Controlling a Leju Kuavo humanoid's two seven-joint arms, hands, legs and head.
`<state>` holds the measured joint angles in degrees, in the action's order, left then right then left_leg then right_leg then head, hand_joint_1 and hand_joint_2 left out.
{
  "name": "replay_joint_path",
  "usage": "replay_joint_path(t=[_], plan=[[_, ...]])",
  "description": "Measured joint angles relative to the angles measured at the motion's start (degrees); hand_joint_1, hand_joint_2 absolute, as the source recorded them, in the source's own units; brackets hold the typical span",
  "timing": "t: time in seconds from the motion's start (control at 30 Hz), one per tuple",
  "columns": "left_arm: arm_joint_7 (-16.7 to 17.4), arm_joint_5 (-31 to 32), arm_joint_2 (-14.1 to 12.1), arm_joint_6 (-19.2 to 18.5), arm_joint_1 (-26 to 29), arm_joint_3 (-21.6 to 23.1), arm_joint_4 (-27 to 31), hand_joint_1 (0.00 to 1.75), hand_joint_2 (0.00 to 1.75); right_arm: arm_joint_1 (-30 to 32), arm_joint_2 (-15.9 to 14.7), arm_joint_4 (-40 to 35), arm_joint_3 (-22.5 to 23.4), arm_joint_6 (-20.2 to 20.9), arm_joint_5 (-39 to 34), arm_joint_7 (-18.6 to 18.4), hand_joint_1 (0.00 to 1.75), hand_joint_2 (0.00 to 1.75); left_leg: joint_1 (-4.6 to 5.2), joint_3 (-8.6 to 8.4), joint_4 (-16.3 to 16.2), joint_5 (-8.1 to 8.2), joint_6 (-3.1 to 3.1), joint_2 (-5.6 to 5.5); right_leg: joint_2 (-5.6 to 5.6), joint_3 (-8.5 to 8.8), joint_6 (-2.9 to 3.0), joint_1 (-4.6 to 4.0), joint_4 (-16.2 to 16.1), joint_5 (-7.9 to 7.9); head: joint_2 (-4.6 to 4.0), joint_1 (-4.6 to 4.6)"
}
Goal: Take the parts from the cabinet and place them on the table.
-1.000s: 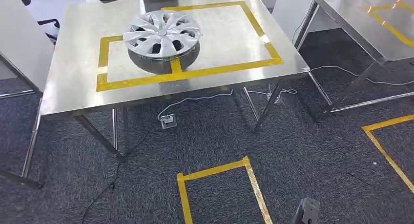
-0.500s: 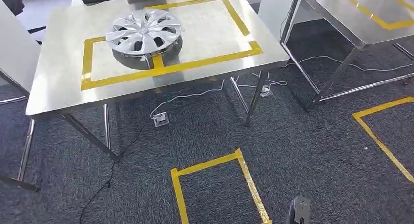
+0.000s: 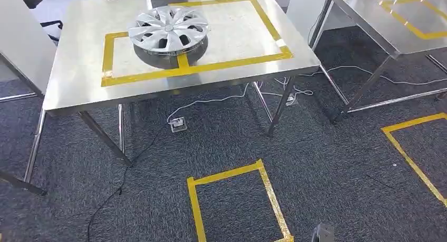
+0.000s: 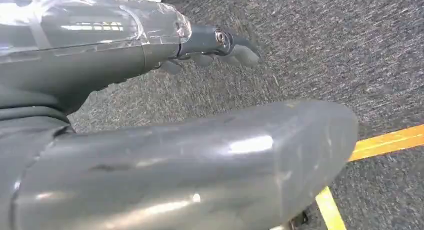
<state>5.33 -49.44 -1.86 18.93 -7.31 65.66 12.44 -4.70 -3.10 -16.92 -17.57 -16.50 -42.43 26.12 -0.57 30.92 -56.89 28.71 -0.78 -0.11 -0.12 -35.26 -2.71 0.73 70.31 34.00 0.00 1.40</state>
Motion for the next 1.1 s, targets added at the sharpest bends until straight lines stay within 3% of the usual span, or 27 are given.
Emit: replay_joint_path(t=[0.07, 0.1, 0.23, 0.27, 0.3, 0.37, 0.4, 0.43, 0.47, 0.5, 0.57, 0.6, 0.63, 0.67, 0.73, 0.77, 0.8, 0.83, 0.9, 0.93, 0.97, 1.0, 1.1], plan=[[-1.46, -0.39, 0.0, 0.31, -0.07, 0.0, 0.02, 0.0, 0.0, -0.14, -0.11, 0.2, -0.2, -0.11, -0.02, -0.46, 0.0, 0.0, -0.06, -0.06, -0.08, -0.12, 0.27, 0.04, -0.03, 5.71, 0.1, 0.19, -10.67, -4.92, 0.0, 0.37], [-2.23, -0.74, 0.0, 0.46, -0.11, 0.0, 0.02, 0.0, 0.0, -0.22, -0.11, 0.31, -0.46, -0.11, 0.13, -0.77, 0.0, 0.0, 0.34, 0.08, -0.23, -0.13, 0.58, 0.03, 0.05, 6.88, 0.29, -0.01, -13.21, -4.63, 0.0, 0.66], [-4.85, -1.73, 0.57, 0.33, 0.03, 0.0, 0.02, 0.0, 0.0, -0.26, 0.22, 0.64, -1.6, 0.11, 0.66, -0.68, 0.0, 0.0, 0.17, 1.05, -0.4, -0.92, 2.02, 0.17, 0.18, 6.45, 2.11, -0.25, -14.19, -4.67, 0.0, 0.5], [-4.96, -1.81, 0.74, 0.31, 0.03, 0.0, 0.04, 0.0, 0.0, -0.44, 0.5, 0.7, -1.75, 0.11, 0.77, -0.68, 0.0, 0.0, -0.08, 1.32, -1.01, -0.01, 2.19, 0.16, -0.08, 6.54, 2.8, -0.03, -14.65, -5.12, 0.0, 0.48], [-5.0, -1.88, 0.9, 0.29, 0.02, 0.0, 0.04, 0.0, 0.0, -0.72, 0.72, 0.7, -2.06, 0.11, 0.96, -0.68, 0.0, 0.0, 0.05, 2.04, -2.83, 1.75, 2.28, 0.16, -0.08, 6.39, 3.12, -0.11, -14.66, -5.31, 0.0, 0.24], [-5.0, -1.97, 1.25, 0.29, 0.0, 0.0, 0.04, 0.0, 0.0, -1.14, 0.79, 0.74, -2.45, 0.11, 1.05, -0.68, 0.0, 0.0, 0.03, 5.8, -11.61, 6.75, 2.45, 0.12, -0.12, 5.92, 3.55, -0.36, -14.57, -5.52, 0.0, -0.89], [-5.0, -1.99, 1.38, 0.26, 0.06, 0.0, 0.04, 0.0, 0.0, -1.24, 0.9, 0.79, -2.47, 0.11, 1.05, -0.68, 0.0, 0.0, 0.05, 7.7, -15.99, 8.6, 2.53, 0.08, -0.19, 5.69, 3.67, -0.54, -14.48, -5.6, 0.0, -1.16], [-5.0, -2.01, 1.44, 0.26, 0.1, 0.0, 0.04, 0.0, 0.0, -1.26, 0.92, 0.81, -2.49, 0.11, 1.05, -0.7, 0.0, 0.0, 0.06, 8.84, -18.56, 9.4, 2.53, 0.08, -0.24, 5.45, 3.76, -0.69, -14.32, -5.67, 0.0, -1.22], [-5.0, -2.01, 1.44, 0.26, 0.11, 0.0, 0.04, 0.0, 0.0, -1.26, 1.09, 0.85, -2.62, 0.2, 1.12, -0.75, 0.0, 0.0, 0.07, 8.83, -18.78, 8.83, 2.46, 0.09, -0.26, 5.27, 3.78, -0.79, -14.13, -5.68, 0.0, -1.44], [-5.0, -2.01, 1.49, 0.24, 0.11, 0.0, 0.04, 0.0, 0.0, -1.26, 1.2, 0.92, -2.89, 0.28, 1.14, -0.77, 0.0, 0.0, 0.08, 7.32, -16.21, 6.71, 2.3, 0.09, -0.25, 5.19, 3.77, -0.88, -13.91, -5.68, 0.0, -1.51], [-4.98, -2.01, 1.42, 0.24, 0.06, -0.02, 0.02, 0.0, 0.0, -1.46, 1.42, 0.98, -3.46, 0.5, 1.22, -0.77, 0.0, 0.0, 0.13, 1.9, -6.48, 1.53, 1.72, 0.08, -0.09, 5.23, 3.62, -0.91, -13.6, -5.56, 0.0, -1.51], [-4.9, -2.01, 1.36, 0.26, 0.02, -0.02, 0.02, 0.0, 0.0, -1.52, 1.49, 1.03, -3.56, 0.55, 1.22, -0.77, 0.0, 0.0, 0.19, 0.18, -2.79, 0.86, 1.29, -0.01, -0.04, 5.2, 3.5, -0.9, -13.53, -5.54, 0.0, -1.62], [-4.76, -2.01, 1.33, 0.26, -0.06, -0.02, 0.04, 0.0, 0.0, -1.54, 1.62, 1.05, -3.74, 0.65, 1.22, -0.77, 0.0, 0.0, 0.37, 0.01, -2.39, 1.66, 0.83, -0.15, -0.08, 4.94, 3.23, -0.76, -13.56, -5.68, 0.0, -1.68], [-4.72, -2.01, 1.42, 0.26, -0.05, -0.02, 0.04, 0.0, 0.0, -1.65, 1.68, 1.07, -3.89, 0.72, 1.2, -0.77, 0.0, 0.0, 0.42, -0.33, -1.15, 1.3, 0.76, -0.18, -0.02, 4.4, 2.76, -1.22, -12.76, -5.45, 0.0, -1.73], [-4.24, -2.03, 1.42, 0.29, 0.1, -0.02, 0.02, 0.0, 0.0, -1.55, 1.71, 1.14, -4.15, 0.87, 1.12, -0.77, 0.0, 0.0, 0.61, 0.22, -1.65, 1.31, 0.53, -0.27, 0.02, 4.06, 2.22, -0.9, -12.89, -5.78, 0.0, -1.31], [-3.91, -2.03, 1.42, 0.29, 0.13, -0.04, 0.02, 0.0, 0.0, -1.53, 1.68, 1.23, -4.46, 0.89, 1.03, -0.77, 0.0, 0.0, 0.17, 0.23, -1.01, 0.92, 0.03, -0.2, 0.13, 4.06, 1.91, -0.93, -12.71, -5.58, 0.0, -1.38], [-3.74, -2.03, 1.29, 0.29, 0.08, -0.06, 0.0, 0.0, 0.0, -1.42, 1.84, 1.29, -4.81, 0.92, 1.01, -0.77, 0.0, 0.0, 0.09, 0.18, -0.98, 0.72, -0.07, -0.13, 0.16, 3.57, 1.42, -0.85, -11.62, -4.34, 0.0, -1.36], [-3.71, -2.03, 1.29, 0.29, 0.05, -0.07, 0.02, 0.0, 0.0, -1.38, 1.88, 1.38, -5.03, 0.98, 0.94, -0.77, 0.0, 0.0, 0.08, 0.28, -0.98, 0.61, -0.26, -0.08, 0.16, 2.46, 1.0, -0.69, -8.57, -2.11, 0.0, -0.81], [-3.78, -1.99, 1.27, 0.26, 0.09, -0.04, 0.02, 0.0, 0.0, -1.25, 1.81, 1.62, -5.29, 1.05, 0.72, -0.74, 0.0, 0.0, 0.14, 0.42, -1.0, 0.52, -0.4, 0.05, 0.16, -1.0, 0.46, -0.43, 0.1, 2.34, 0.0, 0.0], [-3.82, -1.95, 1.25, 0.26, 0.09, -0.04, 0.02, 0.0, 0.0, -1.12, 1.83, 1.71, -5.33, 1.05, 0.57, -0.77, 0.0, 0.0, 0.15, 0.49, -1.01, 0.47, -0.45, 0.09, 0.15, -2.34, 0.34, -0.37, 3.41, 3.52, 0.0, 0.52], [-3.95, -1.9, 1.25, 0.26, 0.1, -0.04, 0.02, 0.0, 0.0, -0.94, 1.86, 1.77, -5.36, 1.05, 0.48, -0.75, 0.0, 0.0, 0.14, 0.49, -1.01, 0.43, -0.42, 0.09, 0.15, -2.59, 0.35, -0.32, 4.43, 3.25, 0.0, 1.09], [-4.06, -1.84, 1.27, 0.26, 0.1, -0.04, 0.02, 0.0, 0.0, -0.83, 1.88, 1.79, -5.38, 1.05, 0.46, -0.75, 0.0, 0.0, 0.14, 0.49, -1.01, 0.41, -0.41, 0.08, 0.15, -1.57, 0.42, -0.28, 2.72, 1.6, 0.0, 1.25], [-4.59, -1.55, 1.42, 0.26, 0.06, -0.04, 0.02, 0.0, 0.0, -0.91, 1.88, 1.95, -5.38, 1.05, 0.44, -0.7, 0.0, 0.0, 0.15, 0.41, -1.01, 0.23, -0.07, 0.01, 0.14, 5.32, 1.23, -0.34, -11.02, -5.1, 0.0, 1.55]])
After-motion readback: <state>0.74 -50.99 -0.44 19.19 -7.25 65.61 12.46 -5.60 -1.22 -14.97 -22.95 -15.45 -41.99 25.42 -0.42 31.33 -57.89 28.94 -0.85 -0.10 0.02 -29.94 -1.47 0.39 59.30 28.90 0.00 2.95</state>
